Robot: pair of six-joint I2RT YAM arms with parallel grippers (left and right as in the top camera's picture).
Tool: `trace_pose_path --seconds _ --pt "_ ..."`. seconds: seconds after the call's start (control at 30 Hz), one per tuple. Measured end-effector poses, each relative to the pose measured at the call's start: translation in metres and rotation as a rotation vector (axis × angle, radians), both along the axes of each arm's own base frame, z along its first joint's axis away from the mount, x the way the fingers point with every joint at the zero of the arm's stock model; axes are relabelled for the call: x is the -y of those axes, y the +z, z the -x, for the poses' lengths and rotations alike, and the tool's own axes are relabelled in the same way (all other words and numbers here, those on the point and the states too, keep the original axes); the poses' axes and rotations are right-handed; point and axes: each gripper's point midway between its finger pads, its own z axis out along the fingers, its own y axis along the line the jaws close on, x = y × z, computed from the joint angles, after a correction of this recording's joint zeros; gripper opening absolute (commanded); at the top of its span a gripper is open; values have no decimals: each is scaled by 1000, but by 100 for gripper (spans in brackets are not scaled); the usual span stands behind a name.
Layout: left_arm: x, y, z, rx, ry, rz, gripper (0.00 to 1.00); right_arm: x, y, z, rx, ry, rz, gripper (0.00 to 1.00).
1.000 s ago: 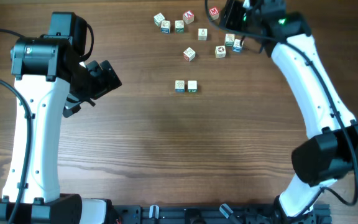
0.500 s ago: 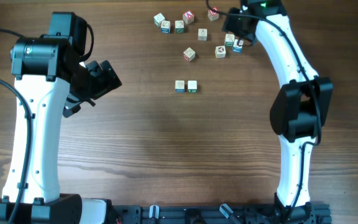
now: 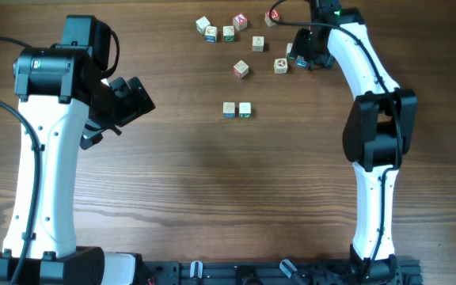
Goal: Form a circle
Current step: 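Open the right gripper and move it up to the block cluster, then grasp the yellow-edged C block with the right gripper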
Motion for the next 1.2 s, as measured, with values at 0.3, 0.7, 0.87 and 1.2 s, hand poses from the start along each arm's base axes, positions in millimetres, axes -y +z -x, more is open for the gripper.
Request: trace_pose_path --seconds 0.3,0.7,0.87,1.2 --pt "0 0 0 0 0 0 100 0 -23 -4 -4 36 17 49" --pt "0 0 0 0 0 0 100 0 -23 -3 -11 68 29 29" --pt "0 0 0 0 0 0 100 3 -23 13 -77 73 37 28" --pt "0 0 0 0 0 0 100 -15 40 37 -78 131 -71 25"
